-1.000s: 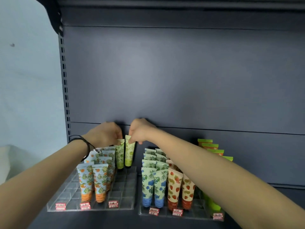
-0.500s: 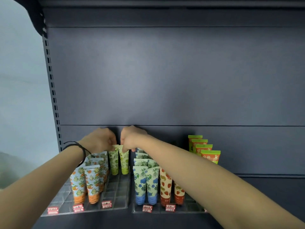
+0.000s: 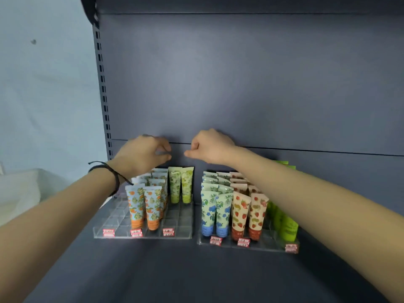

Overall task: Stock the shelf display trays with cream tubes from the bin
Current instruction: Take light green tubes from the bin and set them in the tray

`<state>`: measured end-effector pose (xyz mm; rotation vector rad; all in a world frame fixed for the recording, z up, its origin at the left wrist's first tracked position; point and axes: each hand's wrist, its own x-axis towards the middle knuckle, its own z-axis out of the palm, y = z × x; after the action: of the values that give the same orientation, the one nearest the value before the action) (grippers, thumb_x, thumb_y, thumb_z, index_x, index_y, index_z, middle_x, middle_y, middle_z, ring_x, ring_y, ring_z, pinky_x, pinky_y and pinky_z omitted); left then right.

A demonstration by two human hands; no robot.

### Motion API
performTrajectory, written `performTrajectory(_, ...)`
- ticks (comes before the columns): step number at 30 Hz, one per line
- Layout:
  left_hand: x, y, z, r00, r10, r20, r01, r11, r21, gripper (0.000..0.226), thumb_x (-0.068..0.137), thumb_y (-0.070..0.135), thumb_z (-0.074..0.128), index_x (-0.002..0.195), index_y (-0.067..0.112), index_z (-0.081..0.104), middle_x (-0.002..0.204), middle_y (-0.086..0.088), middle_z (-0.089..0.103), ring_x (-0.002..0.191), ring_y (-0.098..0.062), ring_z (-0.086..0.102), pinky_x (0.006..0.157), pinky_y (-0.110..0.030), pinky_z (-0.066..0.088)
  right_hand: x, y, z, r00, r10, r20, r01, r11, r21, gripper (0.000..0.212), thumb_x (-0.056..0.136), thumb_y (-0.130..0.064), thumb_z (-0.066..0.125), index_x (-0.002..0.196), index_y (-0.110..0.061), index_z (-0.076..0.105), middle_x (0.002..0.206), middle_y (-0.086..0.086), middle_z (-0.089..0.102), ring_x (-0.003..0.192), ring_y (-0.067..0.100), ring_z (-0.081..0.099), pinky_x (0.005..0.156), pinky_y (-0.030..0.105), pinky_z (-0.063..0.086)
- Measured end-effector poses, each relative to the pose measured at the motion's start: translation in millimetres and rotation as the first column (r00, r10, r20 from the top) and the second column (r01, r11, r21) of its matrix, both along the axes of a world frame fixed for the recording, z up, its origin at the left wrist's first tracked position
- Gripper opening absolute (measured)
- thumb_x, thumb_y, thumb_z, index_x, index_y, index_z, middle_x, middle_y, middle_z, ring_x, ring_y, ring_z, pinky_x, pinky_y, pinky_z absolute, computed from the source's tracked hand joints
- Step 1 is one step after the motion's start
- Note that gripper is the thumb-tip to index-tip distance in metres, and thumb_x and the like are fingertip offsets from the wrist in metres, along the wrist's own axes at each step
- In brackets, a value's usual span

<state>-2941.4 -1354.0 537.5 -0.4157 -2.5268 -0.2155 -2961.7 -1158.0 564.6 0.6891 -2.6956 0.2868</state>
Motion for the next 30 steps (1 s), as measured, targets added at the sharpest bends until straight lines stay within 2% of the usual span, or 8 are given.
performTrajectory(3,40,-16,7,0.996,0.041,-0.081,-0.052,0.99,-0.133,0.024,0.089,0.044,0.051,0.097,0.025,0.062,0.101,0.001,0.068,0.098,-0.024,0.059,0.087,-0.036,0.045,22,-3,2,0.992,0.122,0.022,-0.123,0.991,0.051,0.034,0.09,-0.05,0.057,0.086,-0.017,0.067,0.07,-0.007,0.06,0.078,0.019,0.06,0.07,0.032,0.048)
performTrajectory(7,105,-51,7,0.983,0.178,-0.041,-0.183,0.954,-0.239,0.04,0.092,0.055,0.037,0.092,0.023,0.06,0.098,0.002,0.068,0.093,-0.022,0.056,0.091,-0.035,0.036,61,-32,-3,0.977,0.21,0.029,-0.212,0.973,0.094,0.042,0.093,-0.057,0.047,0.082,-0.019,0.063,0.067,-0.008,0.055,0.074,0.019,0.056,0.064,0.031,0.042)
performTrajectory(10,166,-78,0,0.95,0.302,0.077,-0.27,0.921,-0.281,0.045,0.092,0.061,0.027,0.091,0.027,0.057,0.097,0.006,0.067,0.083,-0.018,0.051,0.093,-0.034,0.034,97,-63,-13,0.957,0.286,0.044,-0.289,0.949,0.129,0.054,0.094,-0.061,0.036,0.081,-0.014,0.06,0.069,-0.001,0.056,0.073,0.02,0.055,0.06,0.03,0.038)
performTrajectory(13,229,-107,-15,0.883,0.431,0.187,-0.368,0.881,-0.296,0.052,0.089,0.068,0.022,0.089,0.028,0.056,0.097,0.006,0.065,0.083,-0.02,0.051,0.079,-0.031,0.037,140,-94,-24,0.931,0.363,0.025,-0.364,0.924,0.119,0.061,0.094,-0.062,0.032,0.079,-0.009,0.056,0.069,0.003,0.055,0.07,0.021,0.054,0.055,0.029,0.034)
performTrajectory(18,330,-153,-50,0.767,0.558,0.318,-0.459,0.822,-0.337,0.065,0.085,0.073,0.021,0.097,0.028,0.066,0.091,0.006,0.068,0.082,-0.018,0.056,0.072,-0.031,0.04,223,-152,-58,0.826,0.558,0.078,-0.555,0.83,-0.053,0.056,0.094,-0.059,0.04,0.076,-0.01,0.06,0.069,0.004,0.06,0.065,0.023,0.054,0.06,0.032,0.04)
performTrajectory(21,385,-169,-82,0.694,0.566,0.445,-0.463,0.824,-0.325,0.061,0.082,0.076,0.023,0.091,0.03,0.064,0.082,0.011,0.067,0.079,-0.014,0.059,0.07,-0.03,0.042,277,-183,-89,0.737,0.657,0.163,-0.652,0.753,-0.087,0.047,0.092,-0.057,0.047,0.075,-0.015,0.06,0.06,-0.005,0.049,0.056,0.011,0.043,0.056,0.03,0.032)
performTrajectory(25,440,-185,-143,0.565,0.577,0.589,-0.476,0.812,-0.339,0.059,0.077,0.081,0.025,0.101,0.038,0.058,0.102,0.01,0.061,0.092,-0.019,0.056,0.076,-0.033,0.041,325,-214,-152,0.67,0.676,0.306,-0.715,0.699,0.02,0.039,0.087,-0.062,0.048,0.075,-0.026,0.059,0.071,-0.009,0.058,0.068,0.009,0.054,0.064,0.031,0.043)
performTrajectory(30,489,-190,-258,0.349,0.443,0.826,-0.417,0.862,-0.287,0.063,0.075,0.081,0.033,0.116,0.038,0.054,0.119,0.008,0.06,0.104,-0.018,0.054,0.089,-0.036,0.043,351,-233,-278,0.533,0.534,0.657,-0.8,0.57,0.186,0.041,0.082,-0.069,0.051,0.105,-0.036,0.059,0.093,-0.016,0.06,0.088,0.007,0.058,0.078,0.03,0.05)
